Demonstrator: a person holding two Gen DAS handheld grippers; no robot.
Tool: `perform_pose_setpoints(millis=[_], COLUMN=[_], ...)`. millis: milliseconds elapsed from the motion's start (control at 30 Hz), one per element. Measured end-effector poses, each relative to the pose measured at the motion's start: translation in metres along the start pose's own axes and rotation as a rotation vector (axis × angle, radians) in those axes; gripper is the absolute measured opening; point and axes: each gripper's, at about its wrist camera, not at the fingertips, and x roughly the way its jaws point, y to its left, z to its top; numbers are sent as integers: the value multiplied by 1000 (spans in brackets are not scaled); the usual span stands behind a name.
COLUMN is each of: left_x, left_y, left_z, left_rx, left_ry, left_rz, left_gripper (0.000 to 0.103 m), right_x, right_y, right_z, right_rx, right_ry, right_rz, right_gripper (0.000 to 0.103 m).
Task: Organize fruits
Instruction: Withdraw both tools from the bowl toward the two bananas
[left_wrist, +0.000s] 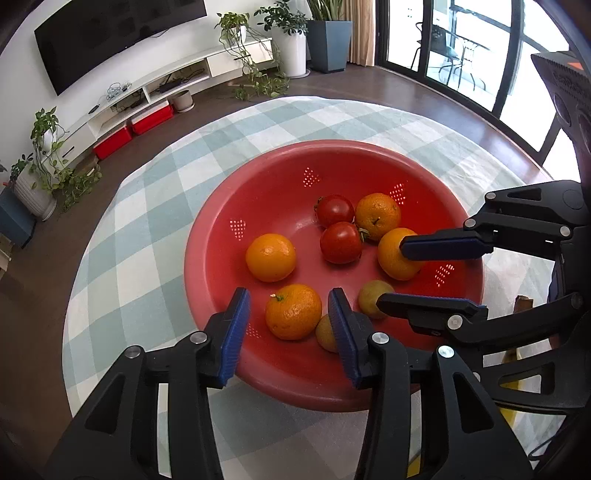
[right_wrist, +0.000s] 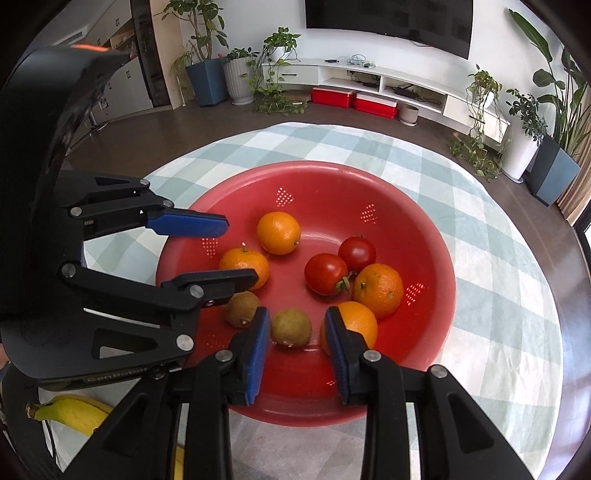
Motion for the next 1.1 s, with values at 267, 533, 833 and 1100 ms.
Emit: perform_pose_setpoints(millis=[267,533,833,1100], left_x=[-40,-96,-141,-153], left_y=[3,-7,-38,-63], left_z=[-11,-34,-73,-108], left_rx=[-36,-87,-133,-156], left_ry=[-71,-143,-188,-172], left_rz=[56,147,145,118], left_gripper=[83,101,102,102], right_x=[-36,-95,-133,-131], right_y=[-10,-15,4,15], right_z=[-12,-47,-108,-143], right_rx=[72,191,283,333], right_ry=[-92,-252,-318,-266], right_rz=[6,26,72,98], right_gripper=[74,89,94,94])
